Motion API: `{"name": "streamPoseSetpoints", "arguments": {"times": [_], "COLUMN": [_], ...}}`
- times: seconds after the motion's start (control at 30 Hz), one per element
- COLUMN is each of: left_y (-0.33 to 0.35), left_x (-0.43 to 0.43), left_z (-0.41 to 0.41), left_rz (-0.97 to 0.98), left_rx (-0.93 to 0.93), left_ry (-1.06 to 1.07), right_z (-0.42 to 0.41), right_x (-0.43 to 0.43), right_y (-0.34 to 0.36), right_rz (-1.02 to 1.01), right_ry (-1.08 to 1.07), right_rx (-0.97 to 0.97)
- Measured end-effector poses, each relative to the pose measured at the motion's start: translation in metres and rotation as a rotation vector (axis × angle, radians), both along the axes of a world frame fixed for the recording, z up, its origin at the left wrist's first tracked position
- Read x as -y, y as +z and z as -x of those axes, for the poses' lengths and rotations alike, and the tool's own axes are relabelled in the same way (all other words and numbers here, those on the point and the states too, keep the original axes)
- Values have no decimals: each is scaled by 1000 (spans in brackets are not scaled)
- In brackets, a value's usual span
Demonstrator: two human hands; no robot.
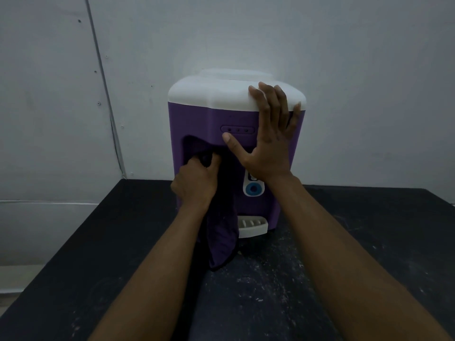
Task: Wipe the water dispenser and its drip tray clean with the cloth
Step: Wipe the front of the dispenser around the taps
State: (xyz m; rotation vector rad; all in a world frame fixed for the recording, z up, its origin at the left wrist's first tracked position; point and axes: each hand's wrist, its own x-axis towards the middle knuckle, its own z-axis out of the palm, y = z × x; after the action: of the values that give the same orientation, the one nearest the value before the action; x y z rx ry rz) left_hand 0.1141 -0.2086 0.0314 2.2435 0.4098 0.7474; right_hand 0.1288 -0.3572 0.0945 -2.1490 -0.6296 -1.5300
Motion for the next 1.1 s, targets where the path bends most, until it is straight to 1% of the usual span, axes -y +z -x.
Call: {"name": "streamPoseSetpoints", "arguments": {"times": [0.27, 0.4, 0.53, 0.63, 0.8, 0.9, 1.1], "left_y": [0, -4, 1, 0, -11, -14, -24], "left_x": [-4, -3, 1, 0, -8, -10, -21], "left_z": [5, 6, 4, 4, 3, 3, 5], "left_rz": [-22, 4, -37, -74, -157, -178, -94], "left_rx": [45, 98, 73, 110, 219, 256, 268], "left_ry": [-4, 12, 36, 29, -142, -197, -358], "right_z": [0, -1, 0, 0, 1, 1, 1], "right_x": [0, 0, -1, -1, 0, -1, 1], "right_y": [-1, -1, -1, 0, -1, -1, -1], "right_rz": [-8, -8, -16, -21, -19, -14, -6], "right_ry": [9, -1, -1, 1, 9, 12, 12], "right_rx": [3, 8, 7, 4, 3, -1, -2]}}
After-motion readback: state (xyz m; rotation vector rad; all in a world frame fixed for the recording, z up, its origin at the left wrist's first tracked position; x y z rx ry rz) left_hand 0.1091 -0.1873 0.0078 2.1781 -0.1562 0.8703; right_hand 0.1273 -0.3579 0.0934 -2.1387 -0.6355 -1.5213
